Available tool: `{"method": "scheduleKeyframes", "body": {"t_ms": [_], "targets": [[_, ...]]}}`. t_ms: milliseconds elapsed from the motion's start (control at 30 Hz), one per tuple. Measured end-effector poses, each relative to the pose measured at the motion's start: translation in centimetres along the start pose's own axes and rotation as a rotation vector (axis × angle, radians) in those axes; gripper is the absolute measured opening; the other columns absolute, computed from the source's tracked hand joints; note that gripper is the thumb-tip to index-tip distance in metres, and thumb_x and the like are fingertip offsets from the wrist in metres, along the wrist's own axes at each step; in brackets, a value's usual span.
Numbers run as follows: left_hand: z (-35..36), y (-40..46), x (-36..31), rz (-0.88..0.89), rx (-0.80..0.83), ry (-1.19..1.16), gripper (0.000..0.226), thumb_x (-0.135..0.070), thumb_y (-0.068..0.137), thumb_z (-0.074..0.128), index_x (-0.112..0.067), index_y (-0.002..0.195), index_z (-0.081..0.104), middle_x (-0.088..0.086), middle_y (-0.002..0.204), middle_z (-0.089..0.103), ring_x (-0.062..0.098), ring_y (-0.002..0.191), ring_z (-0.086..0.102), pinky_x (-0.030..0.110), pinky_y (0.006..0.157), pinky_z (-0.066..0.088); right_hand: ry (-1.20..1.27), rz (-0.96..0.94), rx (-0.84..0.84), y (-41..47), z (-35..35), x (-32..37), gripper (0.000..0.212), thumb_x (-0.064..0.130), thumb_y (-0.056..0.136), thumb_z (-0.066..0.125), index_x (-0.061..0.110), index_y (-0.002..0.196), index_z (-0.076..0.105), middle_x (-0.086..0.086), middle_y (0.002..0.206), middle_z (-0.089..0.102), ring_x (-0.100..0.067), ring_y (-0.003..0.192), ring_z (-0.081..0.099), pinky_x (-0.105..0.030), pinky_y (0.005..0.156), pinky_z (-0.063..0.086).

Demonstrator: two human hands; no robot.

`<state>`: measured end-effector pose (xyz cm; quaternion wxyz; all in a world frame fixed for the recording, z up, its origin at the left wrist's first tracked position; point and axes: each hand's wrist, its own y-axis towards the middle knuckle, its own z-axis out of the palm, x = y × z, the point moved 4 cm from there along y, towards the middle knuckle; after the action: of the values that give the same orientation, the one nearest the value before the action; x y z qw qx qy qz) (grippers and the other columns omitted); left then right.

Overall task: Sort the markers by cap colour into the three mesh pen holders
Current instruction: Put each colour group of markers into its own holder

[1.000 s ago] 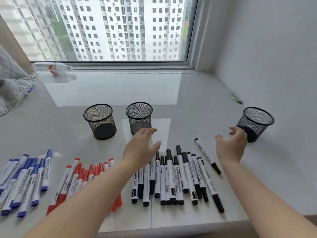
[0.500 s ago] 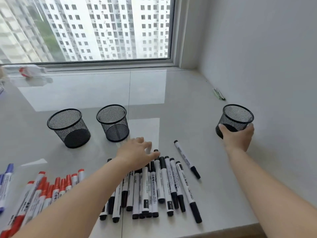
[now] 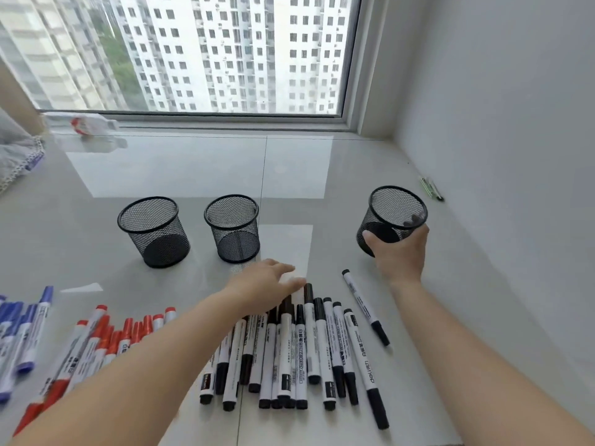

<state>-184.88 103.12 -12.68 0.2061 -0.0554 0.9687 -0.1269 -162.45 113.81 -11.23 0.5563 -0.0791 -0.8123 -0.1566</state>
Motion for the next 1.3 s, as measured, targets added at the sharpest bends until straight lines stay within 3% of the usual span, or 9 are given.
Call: {"method": "scheduleKeyframes", "body": {"t_ms": [100,267,467,633,833,900,1067,1167,1300], "targets": [[-1.1,-1.3,2.2,-0.029,-0.094,-0.089,0.051,-0.052,0.088,0.048,-0.028,0.132,0.046,0.000,0.139,0.045,0.018,0.125,0.043,0.034,0.102,0.035,0.063,-0.052,0.183,-2.3,3.7,2.3,0.079,0.027,0.061,0.081,0.014,0.124,0.036,0.002,0.121,0.048,-0.014,0.110,0.048,-0.025,0.093,0.038],[-2.5,-3.8,6.7,-0.148,-0.176,0.032,0.047,-0.051,0.087,0.047,-0.030,0.130,0.049,-0.004,0.134,0.051,0.018,0.122,0.047,0.032,0.096,0.039,0.065,-0.026,0.398,-5.7,8.8,3.8,0.076,0.026,0.060,0.083,0.014,0.119,0.037,0.001,0.113,0.051,-0.016,0.102,0.051,-0.024,0.085,0.039],[-2.4,-5.0,10.7,-0.207,-0.077,0.080,0.052,-0.056,0.091,0.036,-0.023,0.130,0.049,0.002,0.145,0.036,0.020,0.132,0.034,0.032,0.105,0.029,-0.074,-0.045,0.404,-6.7,10.8,3.7,0.077,0.029,0.061,0.083,0.012,0.120,0.037,0.003,0.108,0.045,-0.013,0.096,0.044,-0.023,0.083,0.035],[-2.4,-5.2,11.3,-0.190,-0.081,0.086,0.053,-0.058,0.090,0.035,-0.025,0.129,0.050,-0.001,0.143,0.037,0.019,0.131,0.035,0.033,0.104,0.030,-0.115,-0.033,0.418,-7.0,11.4,3.6,0.080,0.030,0.065,0.082,0.010,0.126,0.034,-0.005,0.125,0.048,-0.023,0.115,0.048,-0.025,0.089,0.034],[-2.9,-6.2,10.7,-0.200,-0.247,0.062,0.046,-0.050,0.091,0.040,-0.023,0.126,0.052,-0.004,0.131,0.047,0.019,0.119,0.046,0.034,0.093,0.041,-0.168,0.041,0.470,-7.5,10.3,3.9,0.089,0.020,0.072,0.076,0.008,0.142,0.022,-0.010,0.143,0.038,-0.026,0.129,0.041,-0.034,0.103,0.035],[-3.1,-6.8,9.9,-0.225,-0.285,0.075,0.042,-0.047,0.090,0.042,-0.022,0.121,0.055,-0.001,0.123,0.052,0.021,0.112,0.051,0.034,0.088,0.043,-0.221,0.057,0.425,-8.3,8.7,4.2,0.081,0.020,0.078,0.070,0.007,0.142,0.023,-0.012,0.140,0.039,-0.028,0.126,0.043,-0.038,0.102,0.037],[-1.7,-8.1,6.7,-0.261,-0.222,0.070,0.047,-0.052,0.087,0.043,-0.015,0.111,0.057,0.008,0.111,0.061,0.027,0.103,0.056,0.034,0.082,0.044,-0.298,-0.095,0.434,-12.4,4.6,4.4,0.034,0.021,0.083,0.056,0.012,0.116,0.051,-0.002,0.105,0.051,-0.021,0.101,0.052,-0.037,0.089,0.044],[-0.4,-8.7,5.3,-0.265,-0.182,0.067,0.053,-0.053,0.086,0.044,-0.013,0.119,0.048,0.009,0.120,0.056,0.029,0.111,0.052,0.037,0.088,0.041,-0.389,-0.174,0.396,-14.0,1.9,3.1,0.028,0.019,0.084,0.057,0.013,0.112,0.056,-0.001,0.105,0.053,-0.019,0.102,0.047,-0.029,0.088,0.038],[0.6,-9.1,4.8,-0.293,-0.184,0.038,0.061,-0.050,0.088,0.043,-0.008,0.132,0.033,0.011,0.132,0.045,0.029,0.120,0.047,0.038,0.093,0.039,-0.482,-0.166,0.299,-14.1,-1.4,1.3,0.031,0.022,0.085,0.057,0.013,0.114,0.057,-0.004,0.113,0.055,-0.023,0.108,0.043,-0.031,0.091,0.035]]}}
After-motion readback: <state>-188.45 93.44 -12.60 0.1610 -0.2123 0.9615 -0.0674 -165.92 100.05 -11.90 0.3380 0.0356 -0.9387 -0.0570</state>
